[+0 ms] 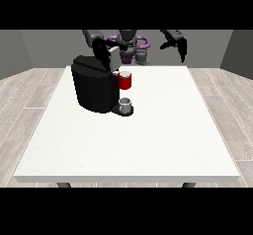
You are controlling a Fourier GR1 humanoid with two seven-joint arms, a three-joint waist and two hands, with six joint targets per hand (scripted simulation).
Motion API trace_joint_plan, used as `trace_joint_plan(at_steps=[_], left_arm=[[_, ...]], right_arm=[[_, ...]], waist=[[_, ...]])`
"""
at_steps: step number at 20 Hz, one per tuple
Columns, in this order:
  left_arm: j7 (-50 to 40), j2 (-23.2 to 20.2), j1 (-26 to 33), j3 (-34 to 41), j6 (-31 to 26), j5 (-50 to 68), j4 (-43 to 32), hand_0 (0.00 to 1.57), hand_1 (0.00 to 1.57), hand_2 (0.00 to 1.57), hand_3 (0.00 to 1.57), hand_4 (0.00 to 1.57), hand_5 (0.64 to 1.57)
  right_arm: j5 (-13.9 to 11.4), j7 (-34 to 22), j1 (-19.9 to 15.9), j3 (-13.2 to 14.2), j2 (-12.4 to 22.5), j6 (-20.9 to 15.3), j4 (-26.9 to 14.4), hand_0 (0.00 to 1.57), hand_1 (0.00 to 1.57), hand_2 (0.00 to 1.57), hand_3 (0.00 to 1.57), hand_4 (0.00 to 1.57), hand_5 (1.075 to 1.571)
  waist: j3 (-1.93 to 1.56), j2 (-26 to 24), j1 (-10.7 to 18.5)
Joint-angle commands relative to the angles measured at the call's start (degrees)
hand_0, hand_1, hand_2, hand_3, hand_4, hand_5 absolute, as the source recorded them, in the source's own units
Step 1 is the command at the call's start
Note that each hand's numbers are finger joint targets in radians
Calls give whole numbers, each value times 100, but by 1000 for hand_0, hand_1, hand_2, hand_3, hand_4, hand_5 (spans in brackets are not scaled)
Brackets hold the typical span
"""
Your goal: Insert the coffee pod into the coffee machine and close the lid
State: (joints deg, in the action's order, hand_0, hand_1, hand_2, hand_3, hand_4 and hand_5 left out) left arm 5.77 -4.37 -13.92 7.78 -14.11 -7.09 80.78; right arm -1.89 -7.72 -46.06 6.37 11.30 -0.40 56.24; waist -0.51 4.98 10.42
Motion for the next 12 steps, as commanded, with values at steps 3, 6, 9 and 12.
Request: trace_joint_plan(at_steps=[3, 6, 9, 12], left_arm=[[7, 211, 87, -232, 106, -104, 114, 0, 0, 0, 0, 319, 1571], [-112, -138, -116, -35, -195, 72, -17, 0, 0, 0, 0, 327, 1571], [-59, 21, -271, -232, -138, -13, 97, 0, 0, 0, 0, 331, 1571], [1, 63, -410, -182, -38, -14, -18, 0, 0, 0, 0, 386, 1571]], right_arm=[[-168, 361, -138, -339, -317, 63, 113, 0, 0, 0, 0, 0, 1571], [-319, -33, -575, -389, -222, -80, 116, 0, 0, 0, 0, 0, 1571], [-539, 62, -789, -461, -87, -161, 124, 0, 0, 0, 0, 87, 1571], [-613, -10, -923, -526, -89, -158, 284, 0, 0, 0, 0, 219, 1571]], waist=[[50, -28, 270], [55, -27, 467], [53, 198, 733], [54, 293, 721]])
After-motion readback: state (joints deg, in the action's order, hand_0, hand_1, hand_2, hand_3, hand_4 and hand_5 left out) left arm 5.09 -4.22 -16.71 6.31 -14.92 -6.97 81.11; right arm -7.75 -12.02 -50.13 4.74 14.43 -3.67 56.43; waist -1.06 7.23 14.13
